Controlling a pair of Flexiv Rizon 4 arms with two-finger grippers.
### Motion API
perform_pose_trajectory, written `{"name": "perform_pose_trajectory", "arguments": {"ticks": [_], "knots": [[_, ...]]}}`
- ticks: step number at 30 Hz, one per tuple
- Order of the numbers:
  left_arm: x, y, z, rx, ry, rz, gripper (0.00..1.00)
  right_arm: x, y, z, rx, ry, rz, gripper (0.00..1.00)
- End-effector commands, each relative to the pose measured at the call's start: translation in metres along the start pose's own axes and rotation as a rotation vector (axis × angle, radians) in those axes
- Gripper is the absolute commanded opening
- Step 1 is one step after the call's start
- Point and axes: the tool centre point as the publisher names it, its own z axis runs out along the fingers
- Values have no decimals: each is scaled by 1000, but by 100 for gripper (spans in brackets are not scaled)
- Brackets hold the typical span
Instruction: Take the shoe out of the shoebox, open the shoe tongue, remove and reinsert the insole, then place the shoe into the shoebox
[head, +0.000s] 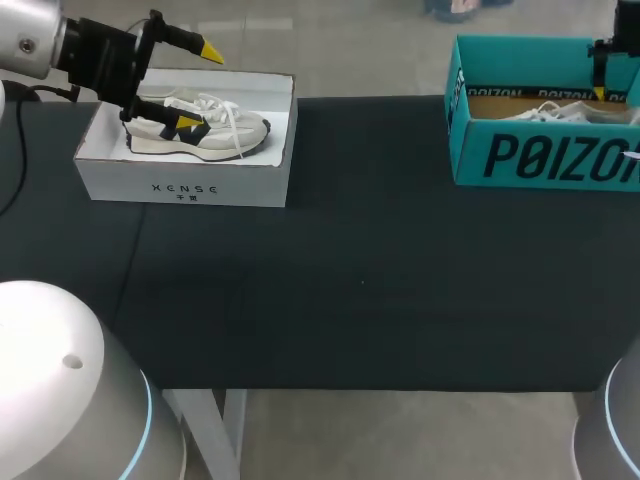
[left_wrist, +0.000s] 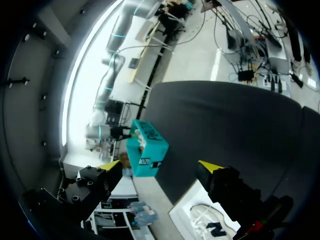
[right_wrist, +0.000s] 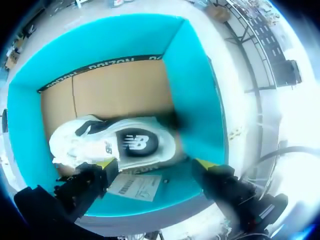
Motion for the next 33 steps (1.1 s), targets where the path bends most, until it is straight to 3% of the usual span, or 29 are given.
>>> {"name": "perform_pose_trajectory", "arguments": {"ticks": [1,6,15,17,20,22,29,33], "knots": [[0,-1,0,-1,3,0,100,3,-49,-34,-146,1,-45,100],[0,-1,0,-1,3,0,100,4,-62,-43,-182,-12,-121,100],[0,-1,0,-1,3,0,100,-1,-68,-45,-157,-17,-116,100],[-9,12,7,-71,6,-163,100,-3,-70,-47,-156,-19,-109,100],[-13,25,8,-97,-4,-349,100,-4,-73,-48,-154,-16,-100,100],[-13,34,6,-171,18,-484,100,-4,-74,-48,-147,-16,-96,100],[10,72,-13,-374,3,-930,100,2,-76,-43,-119,-26,-100,100],[28,92,-29,-463,-17,-1058,100,6,-77,-42,-107,-30,-107,100]]}}
